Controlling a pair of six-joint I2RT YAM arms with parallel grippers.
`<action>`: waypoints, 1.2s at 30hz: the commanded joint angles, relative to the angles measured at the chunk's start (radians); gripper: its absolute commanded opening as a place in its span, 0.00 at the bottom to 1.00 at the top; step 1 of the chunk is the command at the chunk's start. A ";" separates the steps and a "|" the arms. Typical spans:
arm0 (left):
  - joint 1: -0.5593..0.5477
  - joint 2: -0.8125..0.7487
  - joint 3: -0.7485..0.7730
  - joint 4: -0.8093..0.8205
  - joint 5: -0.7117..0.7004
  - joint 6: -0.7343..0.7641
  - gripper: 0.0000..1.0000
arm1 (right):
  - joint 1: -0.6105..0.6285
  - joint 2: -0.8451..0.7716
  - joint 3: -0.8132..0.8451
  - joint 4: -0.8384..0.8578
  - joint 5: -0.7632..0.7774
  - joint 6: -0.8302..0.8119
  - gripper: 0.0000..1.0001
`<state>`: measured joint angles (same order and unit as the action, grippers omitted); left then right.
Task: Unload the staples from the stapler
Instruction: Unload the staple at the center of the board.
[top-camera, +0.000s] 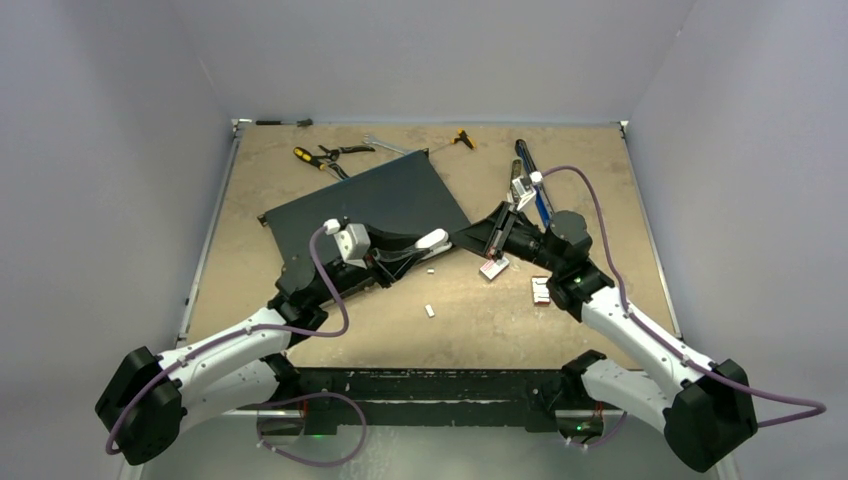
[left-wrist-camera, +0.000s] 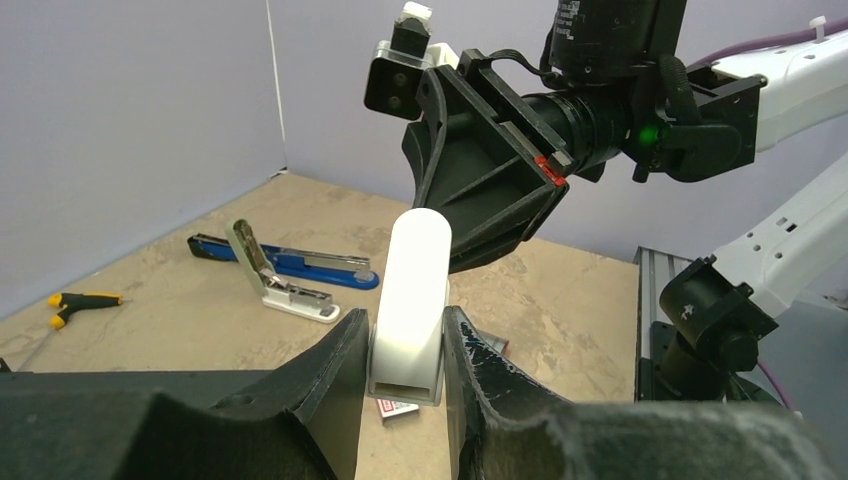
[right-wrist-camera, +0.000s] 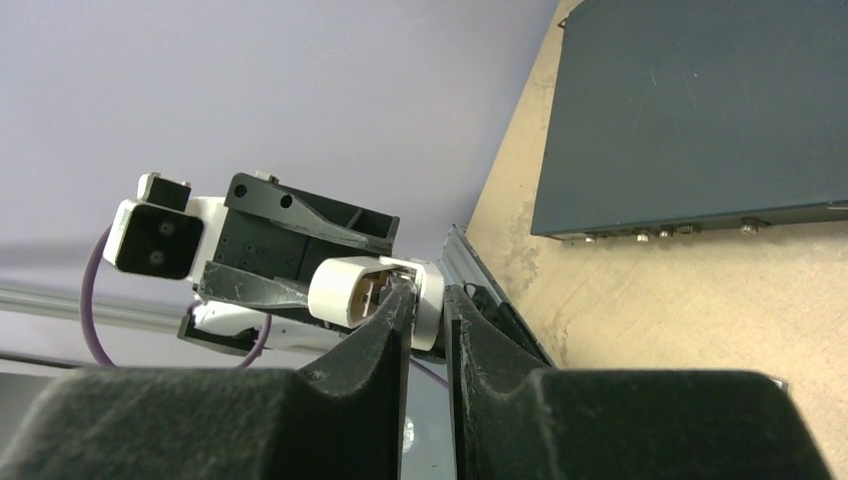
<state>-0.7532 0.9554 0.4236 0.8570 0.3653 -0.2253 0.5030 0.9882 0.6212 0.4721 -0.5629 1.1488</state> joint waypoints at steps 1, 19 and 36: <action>-0.003 -0.010 0.010 0.065 -0.021 0.032 0.00 | 0.008 -0.010 -0.012 0.060 -0.053 0.021 0.21; -0.002 -0.015 -0.001 0.067 -0.022 0.059 0.00 | 0.009 -0.003 -0.045 0.156 -0.084 0.097 0.06; -0.004 0.064 0.042 0.024 0.049 0.053 0.44 | 0.008 -0.023 -0.036 0.110 -0.045 0.074 0.00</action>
<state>-0.7540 1.0012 0.4259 0.8742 0.3920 -0.1722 0.4938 0.9882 0.5640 0.5549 -0.5686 1.2381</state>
